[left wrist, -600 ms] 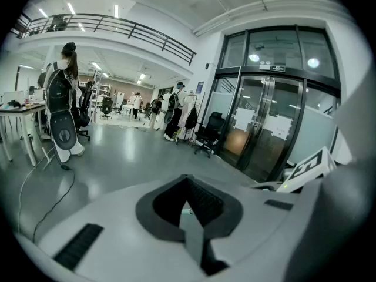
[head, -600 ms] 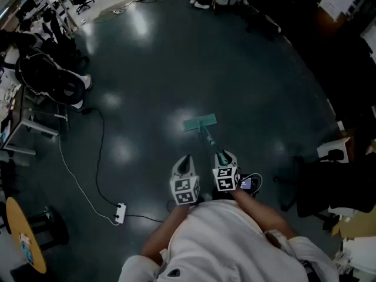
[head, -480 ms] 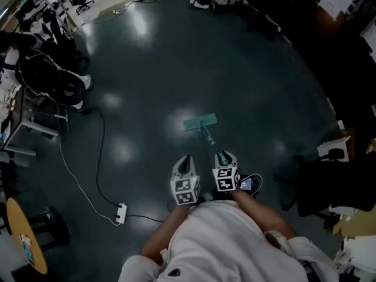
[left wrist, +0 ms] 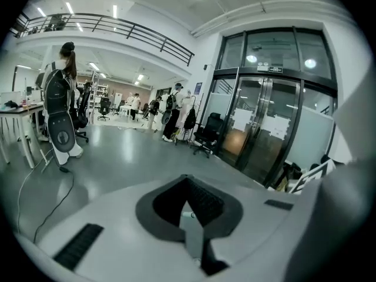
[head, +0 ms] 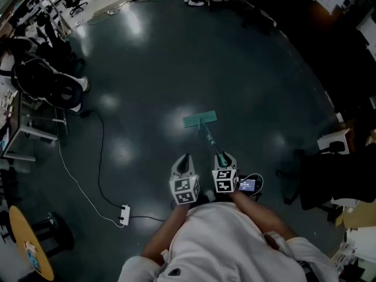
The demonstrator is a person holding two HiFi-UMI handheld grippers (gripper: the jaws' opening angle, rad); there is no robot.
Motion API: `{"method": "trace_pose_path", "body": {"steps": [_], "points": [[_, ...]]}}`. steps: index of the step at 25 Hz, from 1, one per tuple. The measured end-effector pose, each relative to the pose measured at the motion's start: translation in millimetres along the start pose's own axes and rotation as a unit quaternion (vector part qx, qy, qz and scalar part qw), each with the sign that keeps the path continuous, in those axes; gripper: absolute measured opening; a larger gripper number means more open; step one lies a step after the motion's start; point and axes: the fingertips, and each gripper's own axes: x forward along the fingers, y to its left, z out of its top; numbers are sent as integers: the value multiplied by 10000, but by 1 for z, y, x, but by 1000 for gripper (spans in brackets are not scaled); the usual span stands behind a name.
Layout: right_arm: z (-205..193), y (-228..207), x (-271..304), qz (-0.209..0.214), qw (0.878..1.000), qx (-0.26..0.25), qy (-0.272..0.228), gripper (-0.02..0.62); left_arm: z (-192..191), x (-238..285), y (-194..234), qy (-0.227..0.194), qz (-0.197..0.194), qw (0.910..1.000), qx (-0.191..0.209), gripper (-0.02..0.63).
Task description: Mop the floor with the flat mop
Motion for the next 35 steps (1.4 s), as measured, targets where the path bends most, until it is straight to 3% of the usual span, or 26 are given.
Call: {"method": "trace_pose_path", "body": {"steps": [5,14,22,27,35], "points": [[7,1,24,-31,10000,-10,-81,109,-1,15,2,110,-4,9999,-104,6],[71,-19,124,-41,9993,-217,-287,109,20,80,14,139,129,9998,27,6],[125,-50,206,28,9991,-337,-272,109,47,103,22,121,318,9994,105,6],[127,-54,176,37,9999,-116,46,108,46,99,24,92,246,9996,104,6],[80,-30,39,306,9976,-166,604,109,34,69,14,74,-97,9999,-44,6]]}}
